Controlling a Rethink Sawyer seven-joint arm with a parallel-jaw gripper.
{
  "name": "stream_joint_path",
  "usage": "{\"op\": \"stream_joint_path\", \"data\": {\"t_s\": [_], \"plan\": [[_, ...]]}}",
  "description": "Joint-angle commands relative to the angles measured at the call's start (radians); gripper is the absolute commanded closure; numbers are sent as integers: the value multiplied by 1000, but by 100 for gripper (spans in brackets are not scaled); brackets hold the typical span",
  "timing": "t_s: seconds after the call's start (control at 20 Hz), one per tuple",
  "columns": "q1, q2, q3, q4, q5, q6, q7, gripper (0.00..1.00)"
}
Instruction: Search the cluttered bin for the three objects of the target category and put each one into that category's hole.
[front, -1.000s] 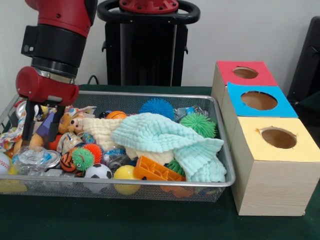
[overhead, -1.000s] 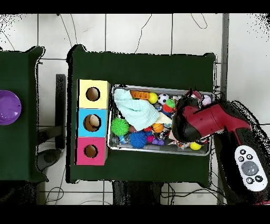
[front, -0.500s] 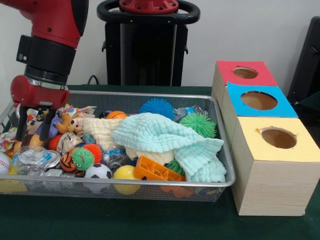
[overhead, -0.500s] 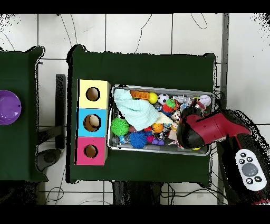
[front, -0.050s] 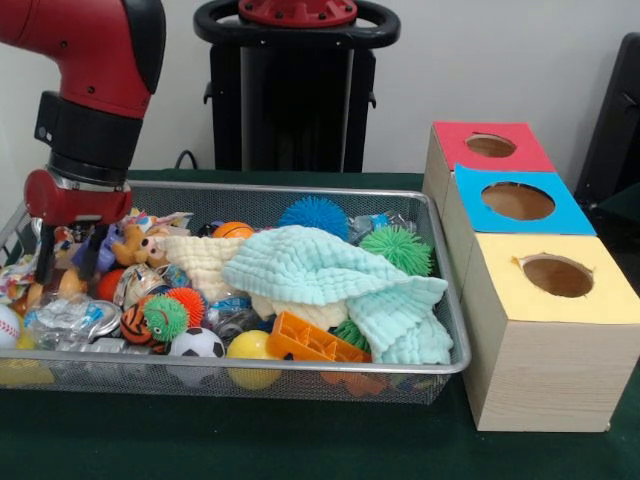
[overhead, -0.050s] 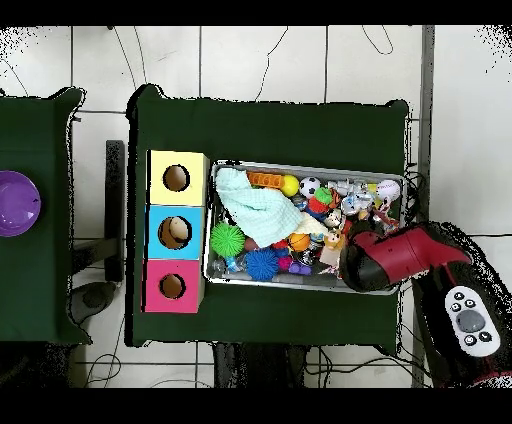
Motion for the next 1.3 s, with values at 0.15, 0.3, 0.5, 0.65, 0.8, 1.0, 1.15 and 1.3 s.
{"op": "stream_joint_path", "data": {"t_s": [0.15,0.3,0.5,0.65,0.8,1.0,1.15,1.3], "plan": [[-39,82,-12,14,18,-65,66,0],[-50,103,-4,6,15,-83,62,0],[-76,87,15,29,17,-130,52,0],[-86,78,27,42,20,-158,48,0],[-86,69,24,50,22,-179,54,0],[-75,65,7,50,14,-215,77,0],[-84,61,11,56,9,-238,79,0],[-85,52,14,61,9,-259,86,0]]}}
